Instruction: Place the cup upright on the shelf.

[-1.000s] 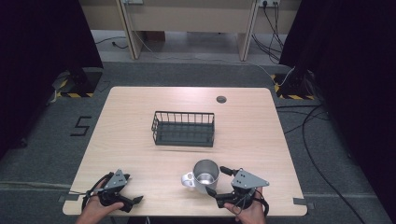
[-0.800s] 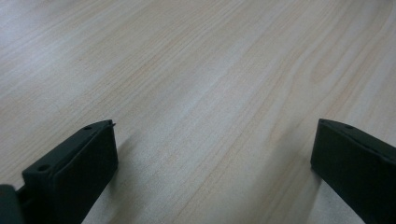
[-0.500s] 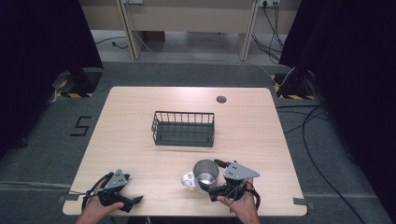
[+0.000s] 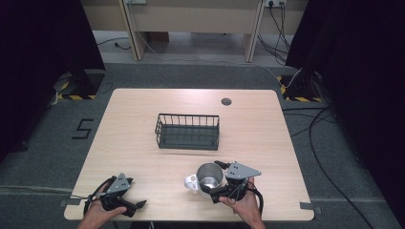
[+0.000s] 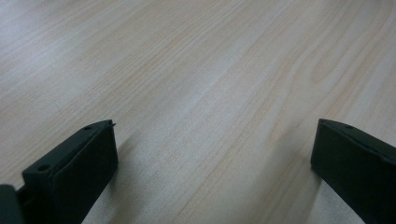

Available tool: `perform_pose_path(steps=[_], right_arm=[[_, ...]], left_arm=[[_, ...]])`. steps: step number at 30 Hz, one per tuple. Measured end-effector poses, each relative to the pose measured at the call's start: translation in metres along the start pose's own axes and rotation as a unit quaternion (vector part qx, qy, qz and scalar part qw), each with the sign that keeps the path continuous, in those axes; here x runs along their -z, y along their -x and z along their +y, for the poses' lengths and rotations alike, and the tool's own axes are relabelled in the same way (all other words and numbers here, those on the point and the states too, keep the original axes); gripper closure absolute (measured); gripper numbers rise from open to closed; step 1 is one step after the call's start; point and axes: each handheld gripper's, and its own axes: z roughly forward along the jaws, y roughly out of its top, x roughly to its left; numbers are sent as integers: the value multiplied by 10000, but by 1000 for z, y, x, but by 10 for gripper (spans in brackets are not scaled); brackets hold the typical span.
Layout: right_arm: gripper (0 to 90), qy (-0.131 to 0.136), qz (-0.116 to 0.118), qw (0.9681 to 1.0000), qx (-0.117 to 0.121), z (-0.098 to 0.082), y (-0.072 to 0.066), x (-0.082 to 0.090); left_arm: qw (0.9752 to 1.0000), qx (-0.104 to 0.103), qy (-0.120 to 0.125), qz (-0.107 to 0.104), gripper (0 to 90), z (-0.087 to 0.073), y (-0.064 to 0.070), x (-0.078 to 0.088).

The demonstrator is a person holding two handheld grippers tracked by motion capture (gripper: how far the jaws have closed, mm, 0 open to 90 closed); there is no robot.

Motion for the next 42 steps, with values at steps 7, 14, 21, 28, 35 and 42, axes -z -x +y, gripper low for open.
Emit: perform_pose_path(steps=[7,14,21,28,35,42], right_arm=[[49,55,-192,9998,-6,0,-4,-4],[47,113,-274,9995,-84,-1,-6,-9],[52,215,-378,9990,-133,-3,-8,-11],[58,352,-613,9973,-216,-4,-13,-13],[60,533,-616,9962,-299,1,-16,-12],[61,503,-702,9961,-182,15,-16,-10]], left_arm=[[10000,3,2,-1,0,0,0,0],[10000,-1,-1,0,0,0,0,0],[10000,1,0,1,0,0,0,0],[10000,2,2,0,0,0,0,0],[10000,2,2,0,0,0,0,0],[10000,2,3,1,0,0,0,0]])
